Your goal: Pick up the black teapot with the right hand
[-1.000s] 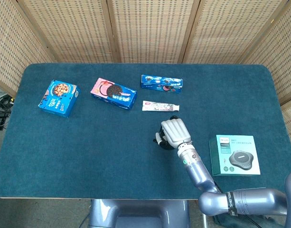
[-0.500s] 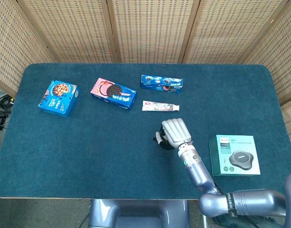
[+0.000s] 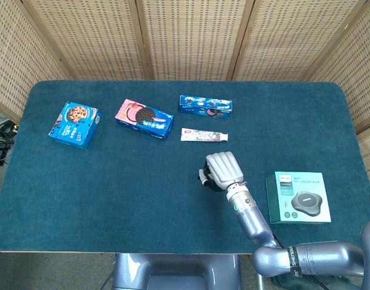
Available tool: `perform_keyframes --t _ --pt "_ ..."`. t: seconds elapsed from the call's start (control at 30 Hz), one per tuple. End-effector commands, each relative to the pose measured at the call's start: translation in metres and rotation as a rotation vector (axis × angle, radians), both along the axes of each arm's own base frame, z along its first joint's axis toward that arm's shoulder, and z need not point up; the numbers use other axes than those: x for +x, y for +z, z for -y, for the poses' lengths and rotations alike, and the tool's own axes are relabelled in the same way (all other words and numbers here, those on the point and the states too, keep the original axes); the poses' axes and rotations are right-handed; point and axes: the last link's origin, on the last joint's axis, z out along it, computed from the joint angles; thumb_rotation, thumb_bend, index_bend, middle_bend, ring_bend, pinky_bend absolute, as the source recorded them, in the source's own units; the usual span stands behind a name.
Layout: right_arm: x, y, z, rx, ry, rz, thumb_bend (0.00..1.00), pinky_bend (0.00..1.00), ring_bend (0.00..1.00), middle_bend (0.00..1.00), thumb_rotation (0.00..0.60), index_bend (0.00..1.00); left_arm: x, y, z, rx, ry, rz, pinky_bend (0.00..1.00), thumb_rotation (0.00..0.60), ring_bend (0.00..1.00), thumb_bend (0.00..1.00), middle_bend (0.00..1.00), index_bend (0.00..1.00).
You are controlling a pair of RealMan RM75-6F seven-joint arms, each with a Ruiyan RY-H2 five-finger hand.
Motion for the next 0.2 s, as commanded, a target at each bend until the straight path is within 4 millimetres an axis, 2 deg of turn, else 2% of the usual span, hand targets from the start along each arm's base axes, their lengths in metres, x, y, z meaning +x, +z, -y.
perform_keyframes --t 0.03,0.2 --pt "0.0027 0.0001 -0.0007 -0.002 0.009 -0.007 0.85 0.88 1.00 1.00 0.534 1.00 0.0000 0.0005 0.0001 0.001 0.000 0.001 0.00 0.600 0.00 0.00 0.00 0.00" --pt "0.0050 -0.0008 -0.0022 -0.001 0.007 -0.006 0.86 0.88 1.00 1.00 0.557 1.00 -0.0004 0.0010 0.0003 0.001 -0.001 0.003 0.00 0.600 0.00 0.00 0.00 0.00"
